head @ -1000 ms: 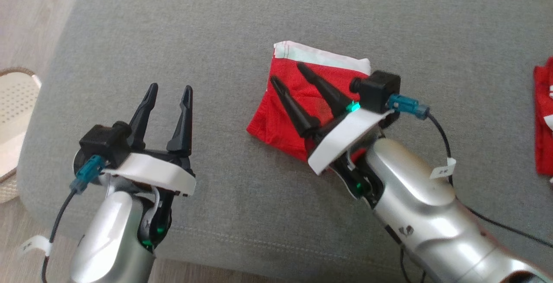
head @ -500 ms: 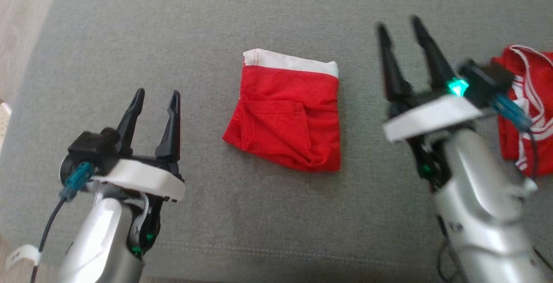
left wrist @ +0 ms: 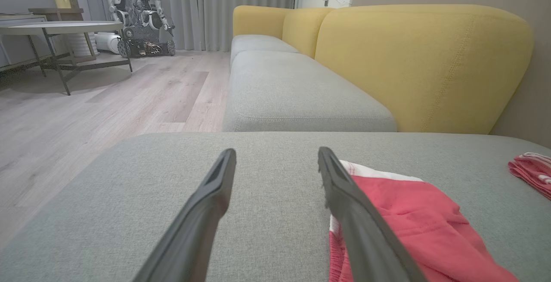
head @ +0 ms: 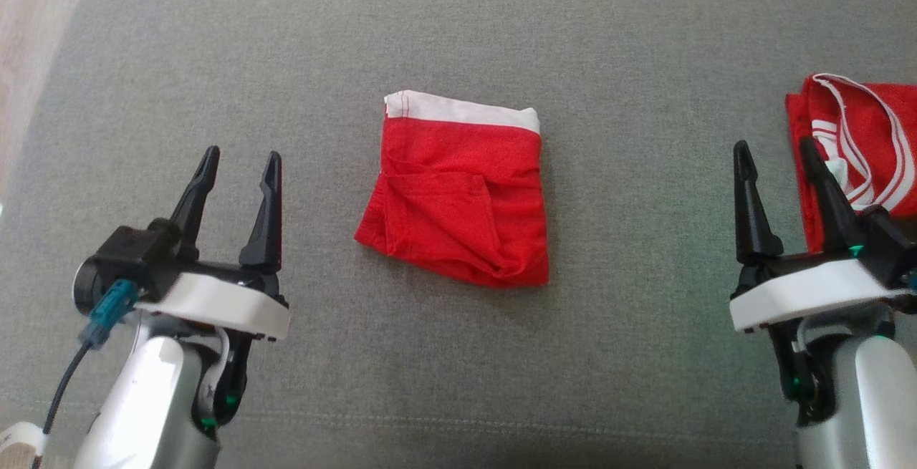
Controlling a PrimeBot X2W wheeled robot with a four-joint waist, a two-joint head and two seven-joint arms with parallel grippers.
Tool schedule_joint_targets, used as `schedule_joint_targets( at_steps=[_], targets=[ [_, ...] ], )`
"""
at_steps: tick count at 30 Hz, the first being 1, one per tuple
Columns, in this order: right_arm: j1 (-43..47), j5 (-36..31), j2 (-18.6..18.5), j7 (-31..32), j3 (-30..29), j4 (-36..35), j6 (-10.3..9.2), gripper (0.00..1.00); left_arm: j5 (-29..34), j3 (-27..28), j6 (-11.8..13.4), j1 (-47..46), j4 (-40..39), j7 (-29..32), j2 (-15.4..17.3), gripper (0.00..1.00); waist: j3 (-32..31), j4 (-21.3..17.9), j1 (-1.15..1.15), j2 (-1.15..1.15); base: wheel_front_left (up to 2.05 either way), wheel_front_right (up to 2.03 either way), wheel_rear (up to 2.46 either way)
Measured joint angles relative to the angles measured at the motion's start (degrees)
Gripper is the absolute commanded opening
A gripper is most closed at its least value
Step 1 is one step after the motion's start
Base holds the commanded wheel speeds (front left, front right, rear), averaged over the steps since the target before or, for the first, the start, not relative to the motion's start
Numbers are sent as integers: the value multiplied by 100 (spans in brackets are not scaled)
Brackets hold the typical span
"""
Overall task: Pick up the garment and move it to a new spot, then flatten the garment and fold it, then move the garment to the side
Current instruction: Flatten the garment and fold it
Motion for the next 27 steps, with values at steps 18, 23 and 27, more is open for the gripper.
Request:
schedule_joint_targets(
  at_steps=[18, 23, 27],
  targets=[
    [122, 13, 52, 240, -159, -288, 0, 86, -2, -87, 59, 103, -77, 102, 40, 100, -37, 44, 0, 0, 0, 0, 0],
    [63, 55, 51, 272, -66, -36, 0, 0, -3, -105, 58, 92, -96, 101, 42, 100, 49, 110, 0, 0, 0, 0, 0],
    [-219, 164, 49, 289, 582, 431, 0, 0, -3, -134, 51, 42, -90, 100, 40, 100, 132, 209, 0, 0, 0, 0, 0]
  ],
)
